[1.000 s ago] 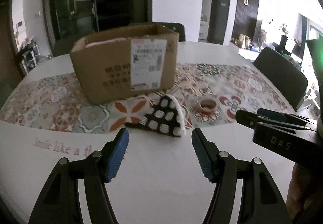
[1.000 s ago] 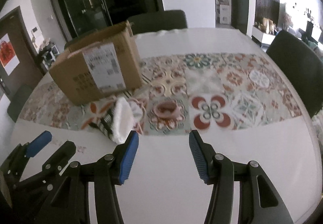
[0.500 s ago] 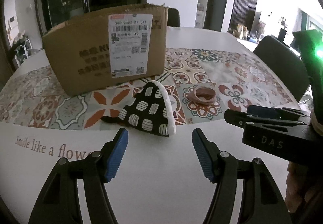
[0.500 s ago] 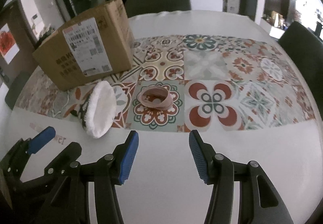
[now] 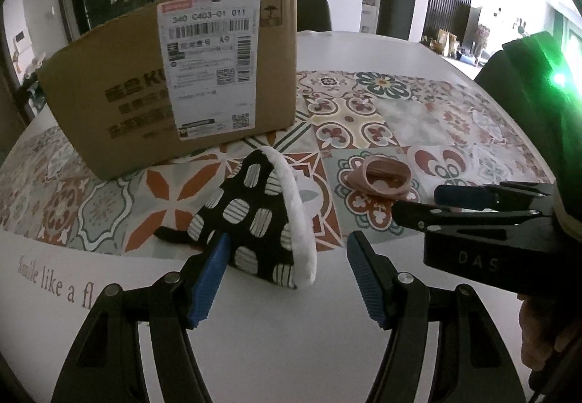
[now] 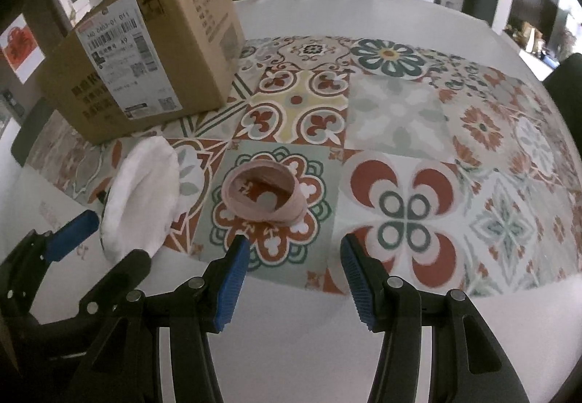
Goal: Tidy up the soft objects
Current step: 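Close the left gripper on the black pouch with white dots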
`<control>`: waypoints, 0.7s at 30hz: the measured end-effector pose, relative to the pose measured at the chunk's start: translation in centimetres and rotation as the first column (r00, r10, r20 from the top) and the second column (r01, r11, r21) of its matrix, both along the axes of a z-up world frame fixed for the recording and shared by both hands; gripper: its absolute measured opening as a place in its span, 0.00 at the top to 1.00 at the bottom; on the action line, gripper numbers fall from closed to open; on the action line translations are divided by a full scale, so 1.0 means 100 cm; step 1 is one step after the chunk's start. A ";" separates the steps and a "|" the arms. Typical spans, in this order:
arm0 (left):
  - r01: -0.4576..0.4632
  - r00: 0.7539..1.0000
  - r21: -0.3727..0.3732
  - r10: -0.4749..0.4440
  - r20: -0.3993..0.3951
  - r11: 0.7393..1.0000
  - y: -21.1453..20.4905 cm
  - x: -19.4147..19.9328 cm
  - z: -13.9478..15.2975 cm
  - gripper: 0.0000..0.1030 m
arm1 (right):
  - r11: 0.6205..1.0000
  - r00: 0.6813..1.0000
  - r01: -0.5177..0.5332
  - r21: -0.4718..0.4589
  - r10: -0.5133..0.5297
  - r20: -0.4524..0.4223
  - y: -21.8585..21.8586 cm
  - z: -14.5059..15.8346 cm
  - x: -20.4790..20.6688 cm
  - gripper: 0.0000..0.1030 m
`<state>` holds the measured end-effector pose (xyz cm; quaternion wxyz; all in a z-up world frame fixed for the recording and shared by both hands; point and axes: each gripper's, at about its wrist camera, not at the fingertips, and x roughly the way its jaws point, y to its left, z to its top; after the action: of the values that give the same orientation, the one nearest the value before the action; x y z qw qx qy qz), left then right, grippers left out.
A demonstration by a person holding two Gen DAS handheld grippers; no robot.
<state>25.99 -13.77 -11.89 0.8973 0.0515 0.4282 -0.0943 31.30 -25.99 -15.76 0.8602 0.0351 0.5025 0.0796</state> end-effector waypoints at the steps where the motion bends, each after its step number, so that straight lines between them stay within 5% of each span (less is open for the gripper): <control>1: -0.003 1.000 0.003 0.003 -0.001 1.000 0.000 0.002 -0.001 0.36 | 1.000 1.000 -0.008 -0.004 0.008 0.005 0.001 0.000 0.002 0.48; 12: -0.008 1.000 0.009 0.008 0.001 1.000 0.004 0.016 -0.007 0.39 | 0.991 0.995 -0.088 -0.096 0.092 0.035 0.018 -0.003 0.024 0.48; 15: -0.018 1.000 0.003 0.018 0.005 1.000 0.009 0.018 -0.008 0.58 | 0.992 0.995 -0.087 -0.089 0.092 0.050 0.020 -0.003 0.026 0.48; 18: -0.016 1.000 -0.026 0.016 -0.001 1.000 0.014 0.018 -0.008 0.66 | 0.991 0.993 -0.097 -0.097 0.103 0.064 0.027 -0.003 0.026 0.51; 21: -0.021 1.000 -0.034 0.021 0.008 0.999 0.017 0.017 -0.006 0.77 | 0.988 0.991 -0.094 -0.126 0.105 0.081 0.032 -0.001 0.021 0.69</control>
<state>27.65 -12.06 -12.52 0.9007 0.0321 0.4234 -0.0920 33.44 -22.82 -15.91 0.8768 -0.0463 0.4695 0.0929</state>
